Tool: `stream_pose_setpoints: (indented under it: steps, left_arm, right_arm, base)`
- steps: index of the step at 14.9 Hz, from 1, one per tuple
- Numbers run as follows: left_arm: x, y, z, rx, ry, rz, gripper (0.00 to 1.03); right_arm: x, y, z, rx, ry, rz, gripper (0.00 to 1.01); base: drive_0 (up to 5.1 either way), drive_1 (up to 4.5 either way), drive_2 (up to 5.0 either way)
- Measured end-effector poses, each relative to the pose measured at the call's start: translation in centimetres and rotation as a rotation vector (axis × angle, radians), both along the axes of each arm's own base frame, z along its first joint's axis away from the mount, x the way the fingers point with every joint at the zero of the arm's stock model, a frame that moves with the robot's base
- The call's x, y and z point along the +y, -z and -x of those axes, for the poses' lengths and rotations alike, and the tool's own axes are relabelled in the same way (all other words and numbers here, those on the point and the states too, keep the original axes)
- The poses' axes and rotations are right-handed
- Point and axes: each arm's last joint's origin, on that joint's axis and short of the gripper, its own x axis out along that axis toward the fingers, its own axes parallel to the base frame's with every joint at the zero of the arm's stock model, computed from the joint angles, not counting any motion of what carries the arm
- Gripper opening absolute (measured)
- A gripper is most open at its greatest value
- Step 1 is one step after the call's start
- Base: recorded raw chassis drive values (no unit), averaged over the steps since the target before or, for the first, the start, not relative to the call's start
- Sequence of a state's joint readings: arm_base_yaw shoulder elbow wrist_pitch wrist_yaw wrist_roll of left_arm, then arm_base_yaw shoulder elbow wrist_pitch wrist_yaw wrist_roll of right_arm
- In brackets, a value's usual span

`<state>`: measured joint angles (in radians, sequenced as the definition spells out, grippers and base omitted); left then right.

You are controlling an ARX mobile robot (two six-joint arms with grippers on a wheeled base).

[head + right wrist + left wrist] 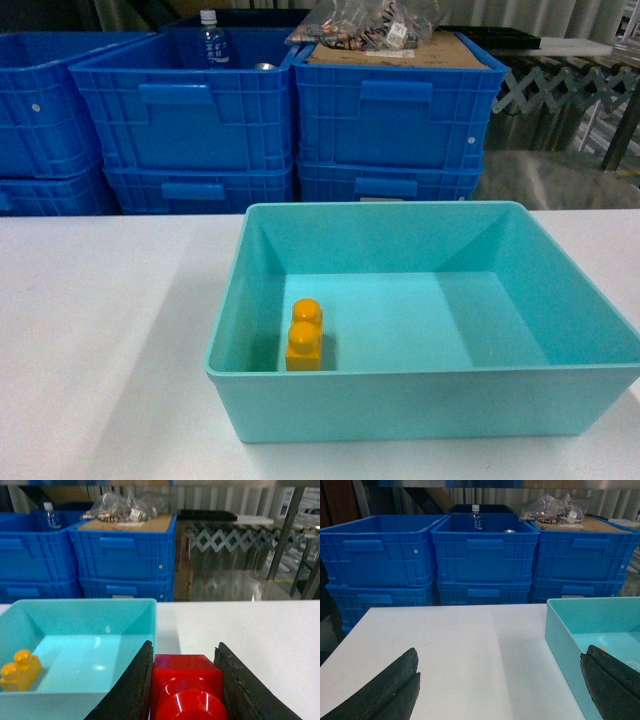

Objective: Pick red block from blue box to shelf

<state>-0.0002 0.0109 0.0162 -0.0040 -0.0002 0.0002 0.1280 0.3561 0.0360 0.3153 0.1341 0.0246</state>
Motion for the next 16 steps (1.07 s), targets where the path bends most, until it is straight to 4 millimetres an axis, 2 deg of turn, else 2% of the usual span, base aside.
stream_pose_setpoints:
  steps: [3,9,10,11,16]
  left_arm:
    - [0.0,0.0,0.0,0.0,-0.001,0.0,0.98]
    - [0.0,0.0,0.0,0.0,0.0,0.0,0.98]
    - [0.0,0.0,0.0,0.0,-0.001,0.0,0.98]
    - [0.0,0.0,0.0,0.0,0.0,0.0,0.98]
    - [0.0,0.0,0.0,0.0,0.0,0.0,0.98]
  right_arm:
    - [-1.3,0.5,0.5,-0.016,0.016,-0.001,0.29]
    - [-1.2,0.6,1.3,-0.005,-0.003,0.0,0.29]
    - [-1.2,1.1,2.1,0.03,-0.005,0.0,0.29]
    - [-1.2,0.5,2.3,-0.031,-0.005,0.003,0.29]
    - [-1.2,0.8,2.3,-0.006,-0.005,0.006,0.29]
  base:
    - [0.0,0.0,0.0]
    - [0.0,0.0,0.0]
    - [0.0,0.0,0.0]
    - [0.0,0.0,0.0]
    - [0.0,0.0,0.0]
